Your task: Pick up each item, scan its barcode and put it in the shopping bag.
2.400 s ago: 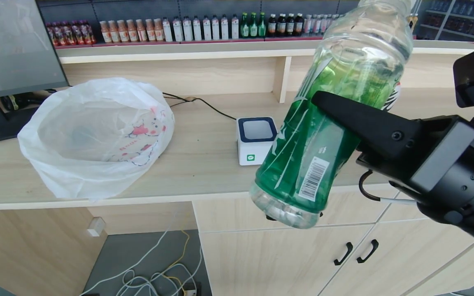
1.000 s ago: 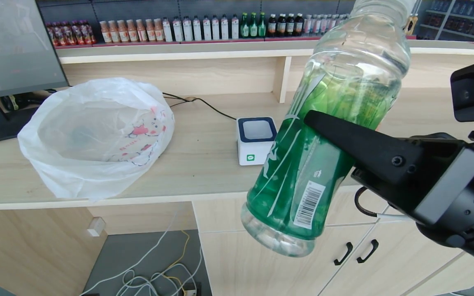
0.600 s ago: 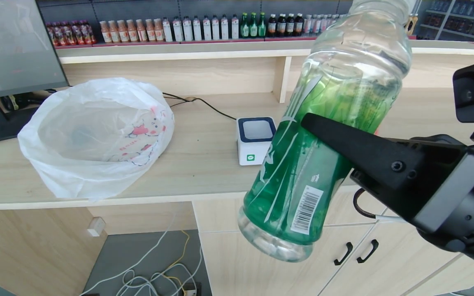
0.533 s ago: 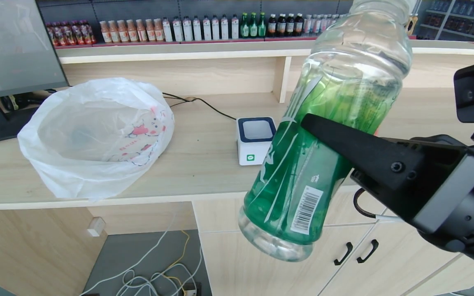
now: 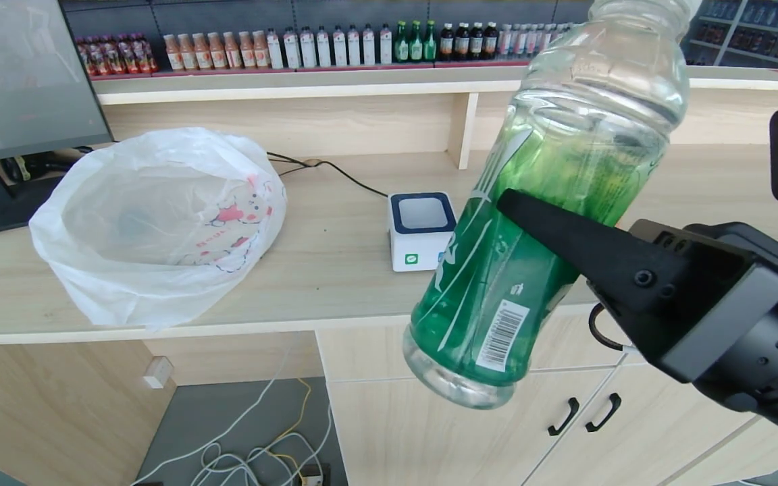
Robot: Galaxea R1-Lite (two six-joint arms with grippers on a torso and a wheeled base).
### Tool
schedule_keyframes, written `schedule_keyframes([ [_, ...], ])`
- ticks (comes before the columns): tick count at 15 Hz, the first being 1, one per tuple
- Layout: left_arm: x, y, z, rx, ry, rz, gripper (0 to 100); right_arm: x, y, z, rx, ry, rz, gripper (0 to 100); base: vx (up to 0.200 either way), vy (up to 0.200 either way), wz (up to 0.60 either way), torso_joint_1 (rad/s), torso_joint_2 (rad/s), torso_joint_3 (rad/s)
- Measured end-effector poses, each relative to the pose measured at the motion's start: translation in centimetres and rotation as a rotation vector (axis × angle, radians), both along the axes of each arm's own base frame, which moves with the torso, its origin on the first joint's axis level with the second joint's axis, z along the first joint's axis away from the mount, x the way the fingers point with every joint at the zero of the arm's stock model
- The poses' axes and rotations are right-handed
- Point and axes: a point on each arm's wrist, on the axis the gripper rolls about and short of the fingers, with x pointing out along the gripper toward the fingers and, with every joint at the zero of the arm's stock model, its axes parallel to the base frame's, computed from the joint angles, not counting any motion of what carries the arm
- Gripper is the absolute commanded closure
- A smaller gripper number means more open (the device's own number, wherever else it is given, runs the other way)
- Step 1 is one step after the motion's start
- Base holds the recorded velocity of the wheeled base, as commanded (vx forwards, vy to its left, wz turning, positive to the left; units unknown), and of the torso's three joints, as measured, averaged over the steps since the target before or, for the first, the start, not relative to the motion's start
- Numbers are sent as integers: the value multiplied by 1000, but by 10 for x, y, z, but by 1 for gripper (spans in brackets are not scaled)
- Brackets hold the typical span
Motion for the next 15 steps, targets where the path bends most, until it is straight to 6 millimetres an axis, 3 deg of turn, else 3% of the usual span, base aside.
schedule_keyframes([
  [7,0,0,0,0,0,0,0,30,-13,-9,-212,-217,-256,100,0,0,0,0,0,0],
  [12,0,0,0,0,0,1,0,63,-49,-11,-367,-354,-532,100,0,0,0,0,0,0],
  [15,0,0,0,0,0,1,0,69,-72,-6,-382,-352,-689,100,0,0,0,0,0,0],
])
